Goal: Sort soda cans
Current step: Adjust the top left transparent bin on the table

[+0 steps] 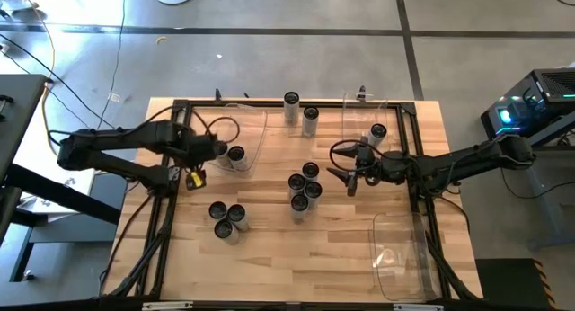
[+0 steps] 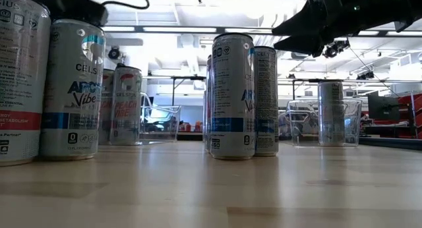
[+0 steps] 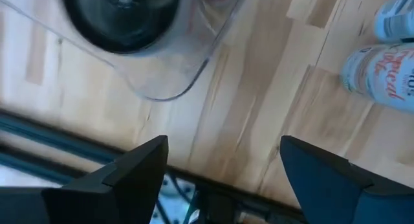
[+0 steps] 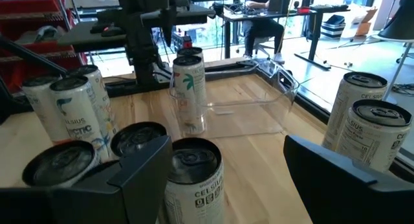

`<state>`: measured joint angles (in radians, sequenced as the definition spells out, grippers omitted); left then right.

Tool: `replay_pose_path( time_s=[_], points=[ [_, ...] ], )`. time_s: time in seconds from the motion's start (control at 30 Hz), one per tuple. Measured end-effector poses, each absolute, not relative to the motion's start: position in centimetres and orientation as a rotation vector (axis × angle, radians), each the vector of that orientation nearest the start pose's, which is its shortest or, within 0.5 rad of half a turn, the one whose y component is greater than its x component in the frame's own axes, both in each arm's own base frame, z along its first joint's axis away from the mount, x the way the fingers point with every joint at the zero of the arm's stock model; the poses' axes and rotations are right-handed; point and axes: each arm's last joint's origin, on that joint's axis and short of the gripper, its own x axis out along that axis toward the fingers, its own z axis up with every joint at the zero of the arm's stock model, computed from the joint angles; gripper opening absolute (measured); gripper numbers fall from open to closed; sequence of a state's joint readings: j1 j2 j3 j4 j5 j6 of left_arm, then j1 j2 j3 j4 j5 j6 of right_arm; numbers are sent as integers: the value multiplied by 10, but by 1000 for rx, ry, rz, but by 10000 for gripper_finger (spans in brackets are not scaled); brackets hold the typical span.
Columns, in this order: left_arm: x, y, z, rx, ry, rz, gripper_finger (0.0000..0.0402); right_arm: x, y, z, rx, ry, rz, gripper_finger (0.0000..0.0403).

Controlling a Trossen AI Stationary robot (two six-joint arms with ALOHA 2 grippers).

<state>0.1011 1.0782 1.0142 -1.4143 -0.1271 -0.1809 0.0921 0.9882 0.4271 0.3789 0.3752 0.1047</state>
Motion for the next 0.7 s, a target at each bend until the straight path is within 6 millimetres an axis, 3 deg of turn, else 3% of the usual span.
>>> replay_pose_path(
  time_s=[0.17, 0.27, 0.5, 0.7],
  points=[
    [142, 15, 256, -49, 1409, 279, 275, 207, 9, 227, 61, 170, -279, 293],
    [136, 17, 244, 37, 1406, 343, 267, 207, 9, 227, 53, 172, -274, 293],
    [143, 21, 243, 97, 1306, 378, 247, 207, 9, 227, 37, 169, -272, 293],
    [146, 23, 235, 89, 1343, 340, 224, 207, 9, 227, 40, 167, -272, 293]
  ],
)
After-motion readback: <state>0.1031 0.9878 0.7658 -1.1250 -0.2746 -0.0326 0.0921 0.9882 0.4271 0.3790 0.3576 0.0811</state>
